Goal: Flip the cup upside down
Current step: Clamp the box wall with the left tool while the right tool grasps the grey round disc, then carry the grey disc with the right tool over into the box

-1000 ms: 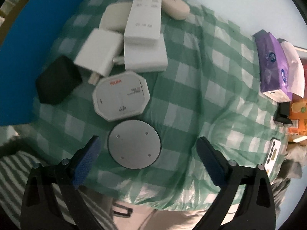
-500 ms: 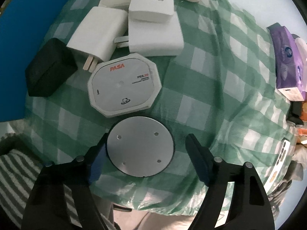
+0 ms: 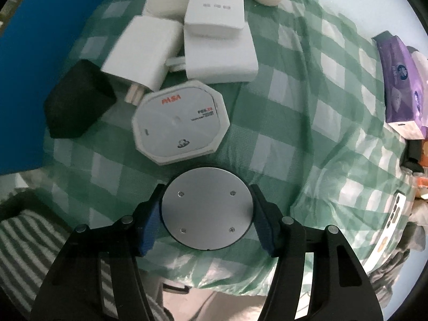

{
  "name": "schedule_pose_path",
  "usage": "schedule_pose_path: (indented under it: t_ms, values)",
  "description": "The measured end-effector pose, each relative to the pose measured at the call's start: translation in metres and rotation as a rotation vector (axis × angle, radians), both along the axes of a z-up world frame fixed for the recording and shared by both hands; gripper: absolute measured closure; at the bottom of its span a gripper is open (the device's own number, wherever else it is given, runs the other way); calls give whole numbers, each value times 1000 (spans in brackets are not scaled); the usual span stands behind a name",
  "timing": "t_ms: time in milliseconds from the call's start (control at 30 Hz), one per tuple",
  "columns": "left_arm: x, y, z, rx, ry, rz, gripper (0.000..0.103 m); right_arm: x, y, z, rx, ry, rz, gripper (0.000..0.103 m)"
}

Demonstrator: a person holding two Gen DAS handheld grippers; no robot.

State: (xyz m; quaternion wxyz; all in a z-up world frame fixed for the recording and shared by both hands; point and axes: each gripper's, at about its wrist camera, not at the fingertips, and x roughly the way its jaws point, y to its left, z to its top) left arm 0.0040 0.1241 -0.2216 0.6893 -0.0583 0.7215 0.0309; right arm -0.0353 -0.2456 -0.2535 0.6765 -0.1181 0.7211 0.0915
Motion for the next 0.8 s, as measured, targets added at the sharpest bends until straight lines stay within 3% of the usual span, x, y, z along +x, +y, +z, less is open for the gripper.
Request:
schedule_pose_path:
  t_ms: [667,800]
  values:
    - [-2,1,4,10,-4,-12,97,51,74,95,101,-76,144,42]
    - [-3,3,6,7,-6,-7,97,27,80,107,131,-91,180,42]
